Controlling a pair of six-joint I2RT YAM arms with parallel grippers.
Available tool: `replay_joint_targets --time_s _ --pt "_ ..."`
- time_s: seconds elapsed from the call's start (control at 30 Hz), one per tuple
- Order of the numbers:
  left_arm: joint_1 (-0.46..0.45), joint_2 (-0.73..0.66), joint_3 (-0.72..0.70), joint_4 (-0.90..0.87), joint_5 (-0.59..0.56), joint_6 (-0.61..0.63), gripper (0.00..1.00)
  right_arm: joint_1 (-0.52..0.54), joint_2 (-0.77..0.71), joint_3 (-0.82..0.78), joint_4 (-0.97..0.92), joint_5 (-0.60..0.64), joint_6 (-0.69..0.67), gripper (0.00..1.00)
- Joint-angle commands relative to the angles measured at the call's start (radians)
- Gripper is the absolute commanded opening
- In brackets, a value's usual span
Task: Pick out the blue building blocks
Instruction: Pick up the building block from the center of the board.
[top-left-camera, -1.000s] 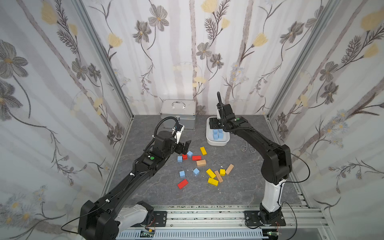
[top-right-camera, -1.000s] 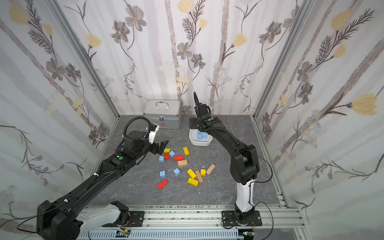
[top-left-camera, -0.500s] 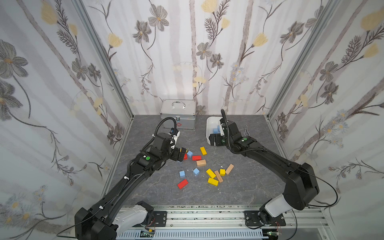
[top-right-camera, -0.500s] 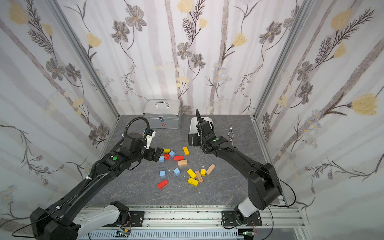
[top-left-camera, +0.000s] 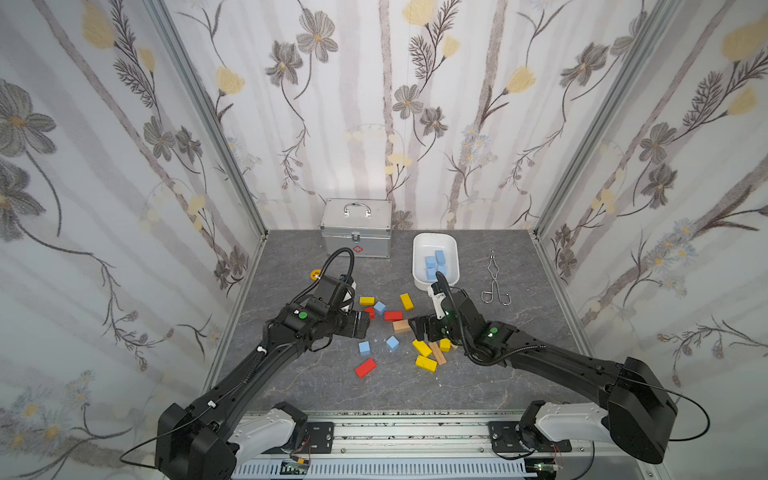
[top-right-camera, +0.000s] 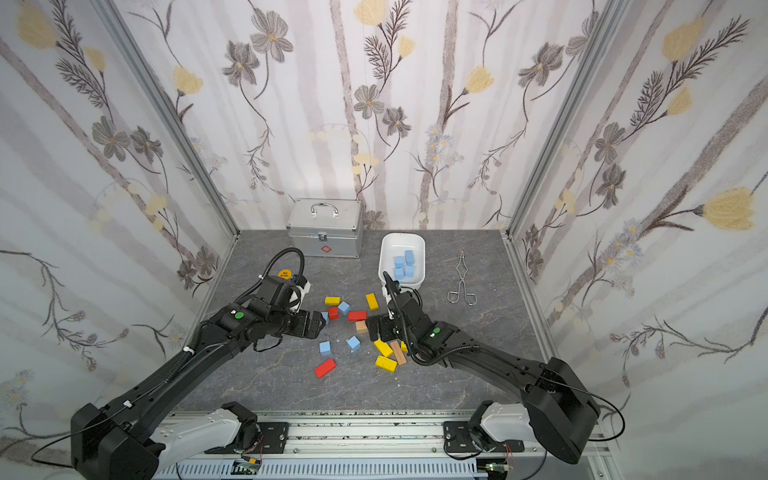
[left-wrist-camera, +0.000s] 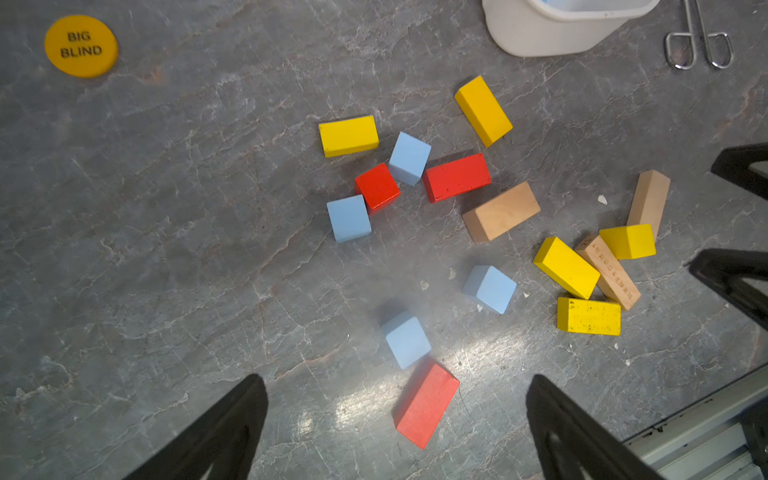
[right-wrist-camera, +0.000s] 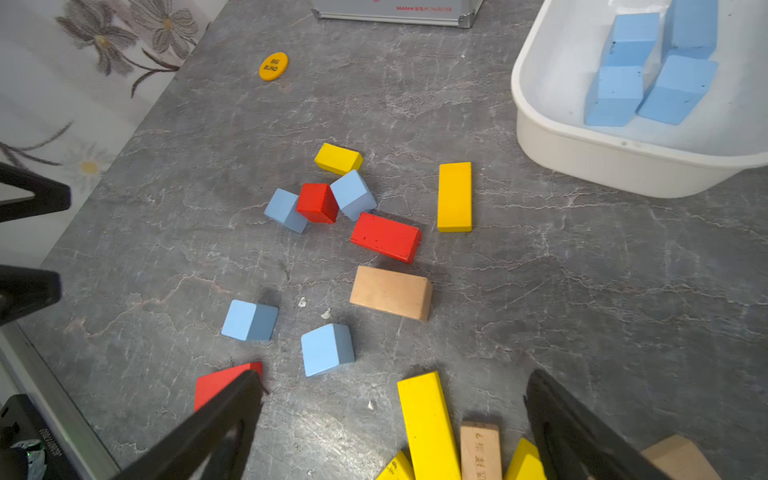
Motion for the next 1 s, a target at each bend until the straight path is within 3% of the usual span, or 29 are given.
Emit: replay_joint_targets --time_s 0.0,0.53,0.97 --pt "-0.013 0.007 -0.024 -0.037 0.025 -0.090 0.99 0.022 -0.021 -0.059 0.097 0.018 0.033 1.00" --pt "-0.097 0.153 -0.060 -0.059 -0.021 -0.458 0.90 0.047 -0.032 -0.136 0.157 0.035 0.039 1.00" --pt "-0.107 0.342 0.005 -0.043 -0.038 -0.473 0.82 0.048 -0.021 -0.160 0.196 0.019 0.022 1.00"
